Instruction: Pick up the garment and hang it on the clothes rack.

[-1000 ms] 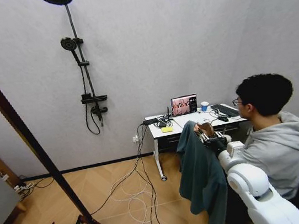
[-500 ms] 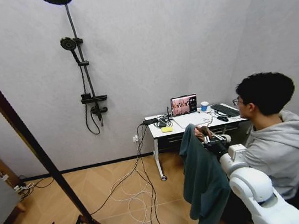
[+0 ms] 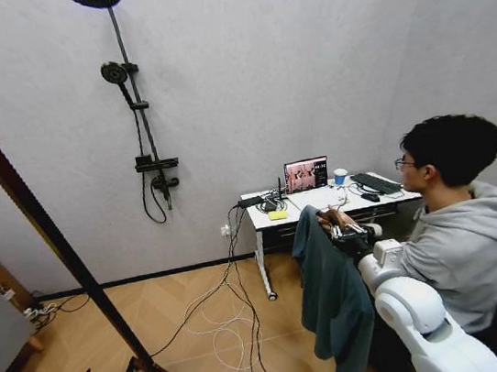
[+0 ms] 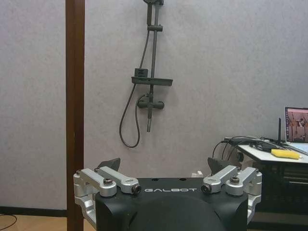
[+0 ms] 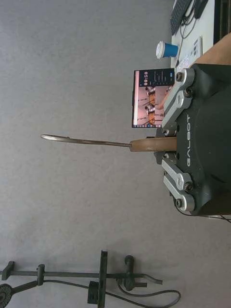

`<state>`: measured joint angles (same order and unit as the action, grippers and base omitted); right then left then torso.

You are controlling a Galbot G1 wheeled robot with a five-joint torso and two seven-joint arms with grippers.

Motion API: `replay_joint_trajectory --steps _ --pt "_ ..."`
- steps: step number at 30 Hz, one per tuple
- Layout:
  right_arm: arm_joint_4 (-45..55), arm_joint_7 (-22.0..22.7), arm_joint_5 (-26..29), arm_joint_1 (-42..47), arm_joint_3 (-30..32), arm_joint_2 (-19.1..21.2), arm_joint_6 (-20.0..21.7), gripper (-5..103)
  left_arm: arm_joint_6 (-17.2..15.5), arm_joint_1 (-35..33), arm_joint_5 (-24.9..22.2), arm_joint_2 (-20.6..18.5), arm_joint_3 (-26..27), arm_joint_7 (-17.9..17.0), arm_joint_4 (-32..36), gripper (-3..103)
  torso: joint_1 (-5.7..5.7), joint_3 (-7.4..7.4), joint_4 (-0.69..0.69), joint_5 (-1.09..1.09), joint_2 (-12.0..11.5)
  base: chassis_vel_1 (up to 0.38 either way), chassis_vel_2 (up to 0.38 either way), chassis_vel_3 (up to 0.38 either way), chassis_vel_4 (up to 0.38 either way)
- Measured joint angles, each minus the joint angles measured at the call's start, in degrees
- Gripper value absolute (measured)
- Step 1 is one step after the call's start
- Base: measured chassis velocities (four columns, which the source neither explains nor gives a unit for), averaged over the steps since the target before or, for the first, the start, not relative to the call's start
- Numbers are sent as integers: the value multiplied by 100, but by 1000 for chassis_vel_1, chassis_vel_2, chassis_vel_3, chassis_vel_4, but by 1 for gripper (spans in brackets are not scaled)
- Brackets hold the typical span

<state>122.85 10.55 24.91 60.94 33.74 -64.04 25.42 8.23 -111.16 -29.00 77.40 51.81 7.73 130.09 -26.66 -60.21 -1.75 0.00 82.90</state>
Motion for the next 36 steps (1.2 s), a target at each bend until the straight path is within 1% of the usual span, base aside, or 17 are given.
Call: replay_joint_trajectory --steps 3,8,15,17,19,21,22,24,27,28,29,30,32,33,34,35,36 --pt "-32 -182 -53 42 5 -32 -72 9 0 0 0 0 0 0 0 100 1 0 0 0 0 -8 18 9 -1" --pt "-12 -250 -99 58 5 -34 -92 9 -1 0 0 0 0 0 0 100 2 1 -1 0 1 -38 74 66 -21" --pt "134 -310 -208 143 15 -20 -141 9 0 0 0 0 0 0 0 100 1 1 -1 -2 1 -100 181 212 -99" --pt "261 -339 -325 233 11 -19 -179 9 0 0 0 0 0 1 1 100 -10 -3 2 3 -3 -91 237 256 -120" --pt "324 -341 -345 273 8 -20 -175 9 0 0 0 0 -1 2 0 100 -15 -5 2 5 -6 -32 218 171 -62" --pt "440 -324 -368 337 16 -19 -113 9 -1 1 0 -1 0 1 0 100 -5 0 -4 -11 -2 21 141 130 5" --pt "440 -324 -368 337 16 -19 -113 9 -1 1 0 -1 0 1 0 100 -5 0 -4 -11 -2 21 146 89 5" --pt "462 -298 -367 357 57 1 -132 9 -1 0 0 0 0 0 0 100 5 3 0 1 4 136 149 101 2" --pt "427 -251 -355 355 86 22 -186 9 0 0 0 0 -1 2 0 100 3 0 0 -1 1 188 64 43 147" --pt "399 -219 -348 349 98 24 -197 9 -1 0 0 0 0 1 1 100 4 0 -2 8 2 130 69 35 158" --pt "399 -219 -348 349 98 24 -197 9 -1 0 0 0 0 1 1 100 4 0 -2 8 2 130 69 35 158" --pt "395 -209 -344 344 106 24 -202 9 0 0 0 0 0 1 0 100 5 2 0 -4 3 130 74 168 158" --pt "387 -209 -354 344 108 22 -221 9 0 0 0 0 0 1 0 100 4 1 1 -2 2 120 118 136 162" --pt "385 -214 -359 355 108 18 -222 9 0 0 0 0 0 1 0 100 3 0 0 4 1 135 118 136 154" --pt "384 -219 -360 367 108 15 -222 9 -1 0 0 0 0 1 0 100 2 0 0 5 1 135 133 107 154" --pt "384 -219 -360 367 108 15 -222 9 -1 0 0 0 0 1 0 100 2 0 0 5 1 135 133 107 154" --pt "399 -221 -360 383 104 12 -223 9 0 -1 0 0 0 1 0 100 1 0 -1 -2 1 113 133 115 100"
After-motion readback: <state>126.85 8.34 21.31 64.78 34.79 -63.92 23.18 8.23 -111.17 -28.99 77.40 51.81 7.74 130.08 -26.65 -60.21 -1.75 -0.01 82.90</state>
